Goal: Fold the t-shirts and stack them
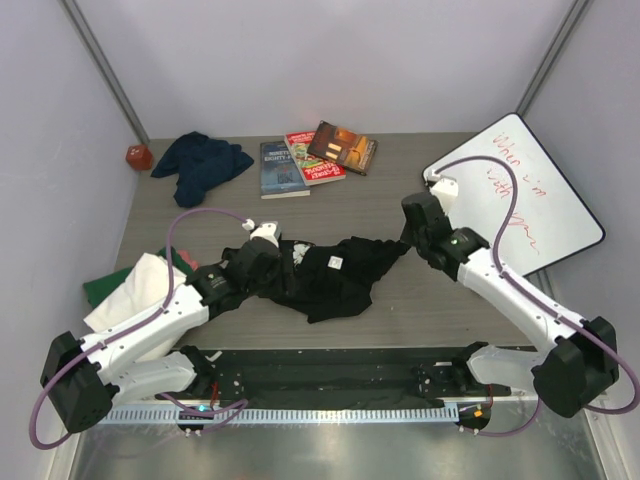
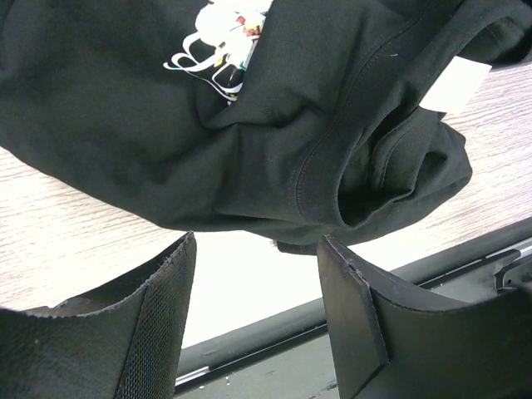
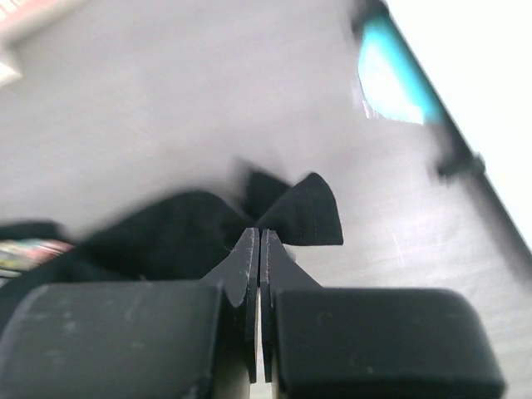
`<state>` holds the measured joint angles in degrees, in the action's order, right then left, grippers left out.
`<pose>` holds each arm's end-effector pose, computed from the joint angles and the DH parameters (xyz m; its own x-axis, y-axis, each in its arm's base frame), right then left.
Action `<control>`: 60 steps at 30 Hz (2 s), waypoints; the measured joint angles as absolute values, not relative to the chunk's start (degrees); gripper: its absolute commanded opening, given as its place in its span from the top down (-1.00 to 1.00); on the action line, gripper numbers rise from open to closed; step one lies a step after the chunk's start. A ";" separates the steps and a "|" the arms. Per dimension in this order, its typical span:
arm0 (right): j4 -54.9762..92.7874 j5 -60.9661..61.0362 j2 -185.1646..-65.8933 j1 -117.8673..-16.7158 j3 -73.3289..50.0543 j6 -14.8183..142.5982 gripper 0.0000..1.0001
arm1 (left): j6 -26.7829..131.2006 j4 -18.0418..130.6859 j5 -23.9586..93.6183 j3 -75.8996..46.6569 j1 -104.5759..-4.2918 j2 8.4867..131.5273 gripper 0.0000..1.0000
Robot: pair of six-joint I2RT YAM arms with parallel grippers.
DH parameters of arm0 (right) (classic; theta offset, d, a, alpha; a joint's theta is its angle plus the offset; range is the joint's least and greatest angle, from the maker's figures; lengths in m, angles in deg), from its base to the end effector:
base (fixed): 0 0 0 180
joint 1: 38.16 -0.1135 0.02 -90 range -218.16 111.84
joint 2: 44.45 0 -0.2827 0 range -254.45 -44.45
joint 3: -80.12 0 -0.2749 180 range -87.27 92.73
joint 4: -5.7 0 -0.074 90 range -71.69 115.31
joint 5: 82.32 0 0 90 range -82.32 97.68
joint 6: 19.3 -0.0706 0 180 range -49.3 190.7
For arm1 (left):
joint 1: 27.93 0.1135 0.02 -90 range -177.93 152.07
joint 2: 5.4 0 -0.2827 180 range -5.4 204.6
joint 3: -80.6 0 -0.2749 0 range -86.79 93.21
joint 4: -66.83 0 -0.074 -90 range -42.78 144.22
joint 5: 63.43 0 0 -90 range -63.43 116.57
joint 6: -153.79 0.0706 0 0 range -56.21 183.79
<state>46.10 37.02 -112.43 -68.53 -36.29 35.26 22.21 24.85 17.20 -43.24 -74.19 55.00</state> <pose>0.2628 0.1139 0.2590 -0.5768 0.2479 -0.7784 0.2378 0.9625 0.1303 0.1839 -0.1755 0.2353 -0.7948 -0.1165 -0.5956 0.1437 0.9173 -0.3713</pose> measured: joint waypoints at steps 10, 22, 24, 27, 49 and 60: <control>48.59 37.76 -113.85 -68.53 -12.84 43.26 0.98 | 22.23 24.79 17.07 -43.24 -74.19 53.93 -0.22; 49.99 36.73 -121.00 -68.53 9.63 50.32 0.98 | 23.82 25.29 17.31 -37.95 -74.19 66.39 -0.21; 50.30 35.90 -122.47 -68.53 12.67 50.98 0.98 | 23.82 26.19 17.79 -36.27 -74.19 70.28 -0.15; 50.80 34.88 -124.28 -68.53 16.32 51.83 0.98 | 23.65 27.80 20.00 -34.00 -74.19 76.84 0.17; 58.87 28.98 -138.68 -68.40 38.74 57.16 0.98 | 15.69 36.22 27.80 -36.38 -90.33 85.17 0.99; 62.73 26.05 -140.67 -68.29 42.57 57.54 0.99 | 14.62 38.08 25.64 -32.27 -99.02 87.00 0.79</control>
<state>62.73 26.05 -140.67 -68.29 42.57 57.54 14.62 38.08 25.64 -32.27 -99.02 87.00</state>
